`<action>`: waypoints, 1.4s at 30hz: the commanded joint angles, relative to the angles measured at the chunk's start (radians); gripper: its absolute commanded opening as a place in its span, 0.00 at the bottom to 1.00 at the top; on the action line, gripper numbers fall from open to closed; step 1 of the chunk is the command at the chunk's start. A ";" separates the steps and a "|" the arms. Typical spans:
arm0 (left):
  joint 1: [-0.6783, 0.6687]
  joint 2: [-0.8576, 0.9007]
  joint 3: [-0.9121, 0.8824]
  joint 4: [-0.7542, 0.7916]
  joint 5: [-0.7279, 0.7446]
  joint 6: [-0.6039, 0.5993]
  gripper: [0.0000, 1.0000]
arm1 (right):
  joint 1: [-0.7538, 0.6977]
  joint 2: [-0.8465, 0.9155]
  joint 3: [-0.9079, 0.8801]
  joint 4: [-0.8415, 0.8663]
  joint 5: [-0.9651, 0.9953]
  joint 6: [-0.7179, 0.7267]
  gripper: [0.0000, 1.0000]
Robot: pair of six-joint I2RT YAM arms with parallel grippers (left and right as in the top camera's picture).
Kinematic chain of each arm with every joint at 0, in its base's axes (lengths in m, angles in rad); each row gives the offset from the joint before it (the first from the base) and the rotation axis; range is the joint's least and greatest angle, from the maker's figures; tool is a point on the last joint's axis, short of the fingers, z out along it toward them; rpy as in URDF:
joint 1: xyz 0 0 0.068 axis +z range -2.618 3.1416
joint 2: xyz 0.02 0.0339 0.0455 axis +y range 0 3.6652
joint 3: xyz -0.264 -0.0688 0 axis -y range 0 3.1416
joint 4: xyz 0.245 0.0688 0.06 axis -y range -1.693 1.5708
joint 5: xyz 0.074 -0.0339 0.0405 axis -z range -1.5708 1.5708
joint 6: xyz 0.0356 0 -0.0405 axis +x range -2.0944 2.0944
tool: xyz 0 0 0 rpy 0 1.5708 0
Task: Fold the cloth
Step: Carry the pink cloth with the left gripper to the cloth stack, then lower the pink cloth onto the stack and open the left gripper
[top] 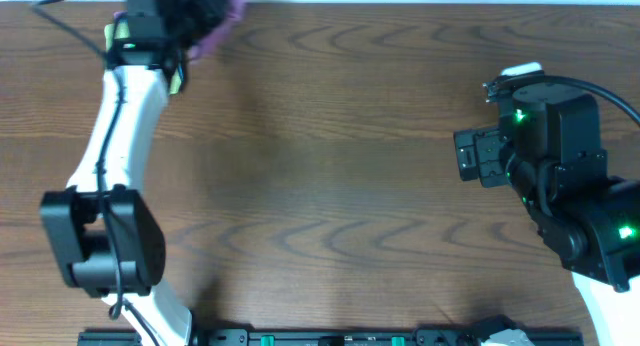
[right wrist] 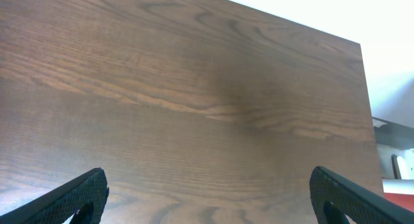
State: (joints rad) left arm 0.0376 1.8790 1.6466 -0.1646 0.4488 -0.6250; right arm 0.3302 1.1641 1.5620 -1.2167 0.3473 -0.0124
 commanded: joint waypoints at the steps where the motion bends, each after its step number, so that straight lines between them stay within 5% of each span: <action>1: 0.054 -0.057 0.014 0.000 0.012 0.000 0.06 | -0.009 -0.005 -0.001 0.002 -0.008 -0.015 0.99; 13: 0.171 -0.081 0.014 -0.022 0.010 0.133 0.05 | -0.009 -0.005 -0.001 -0.005 -0.008 -0.015 0.99; 25: 0.199 -0.054 0.014 -0.073 -0.146 0.310 0.06 | -0.009 -0.005 -0.001 -0.014 -0.008 -0.015 0.99; 42: 0.245 0.070 0.014 -0.056 -0.167 0.361 0.06 | -0.009 0.014 -0.001 -0.016 -0.016 -0.014 0.99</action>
State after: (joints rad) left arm 0.2726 1.9308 1.6466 -0.2329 0.2882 -0.2863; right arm 0.3302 1.1667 1.5620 -1.2331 0.3344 -0.0124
